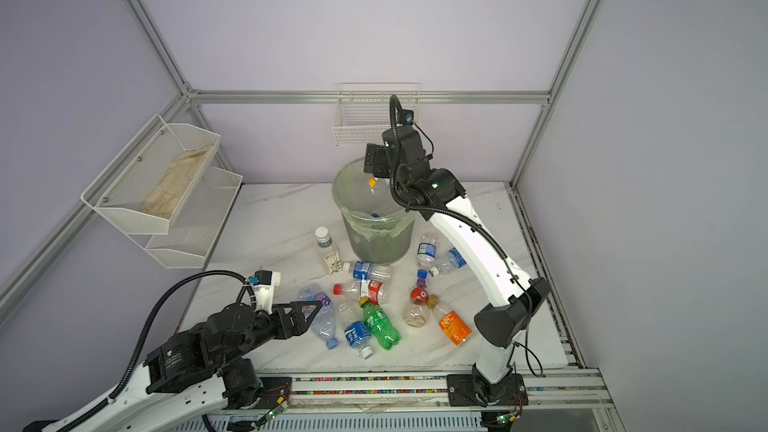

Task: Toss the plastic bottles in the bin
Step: 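Open the right gripper to drop the bottle into the bin, then withdraw the right gripper while the left gripper moves toward the large colourful-labelled bottle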

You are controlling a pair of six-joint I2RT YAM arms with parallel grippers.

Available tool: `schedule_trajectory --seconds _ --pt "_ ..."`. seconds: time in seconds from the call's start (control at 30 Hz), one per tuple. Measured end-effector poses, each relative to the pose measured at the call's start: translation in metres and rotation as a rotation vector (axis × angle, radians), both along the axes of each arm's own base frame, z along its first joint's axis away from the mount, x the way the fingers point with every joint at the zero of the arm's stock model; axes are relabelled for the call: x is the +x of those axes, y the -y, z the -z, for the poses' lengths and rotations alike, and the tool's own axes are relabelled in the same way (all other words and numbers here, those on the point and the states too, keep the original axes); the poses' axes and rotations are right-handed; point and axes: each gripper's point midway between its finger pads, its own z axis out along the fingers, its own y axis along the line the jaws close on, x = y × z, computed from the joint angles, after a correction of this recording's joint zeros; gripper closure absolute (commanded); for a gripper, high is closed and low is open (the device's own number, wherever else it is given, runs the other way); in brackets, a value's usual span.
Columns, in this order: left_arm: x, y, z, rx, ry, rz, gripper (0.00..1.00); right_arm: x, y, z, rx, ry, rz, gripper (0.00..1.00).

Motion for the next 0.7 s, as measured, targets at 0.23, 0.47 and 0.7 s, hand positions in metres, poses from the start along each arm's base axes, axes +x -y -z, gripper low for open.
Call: schedule_trajectory --seconds 0.23,0.47,0.7 --pt "0.001 -0.005 0.002 0.015 0.005 -0.015 0.0 -0.047 -0.016 -0.011 -0.024 0.016 -0.064 0.02" --pt "0.005 0.002 0.019 0.09 -0.041 -0.009 0.0 -0.087 0.032 -0.056 0.091 0.116 -0.05 0.02" --pt "0.002 0.009 0.027 0.135 -0.054 0.026 0.0 -0.111 0.055 -0.036 0.118 0.096 -0.042 0.02"
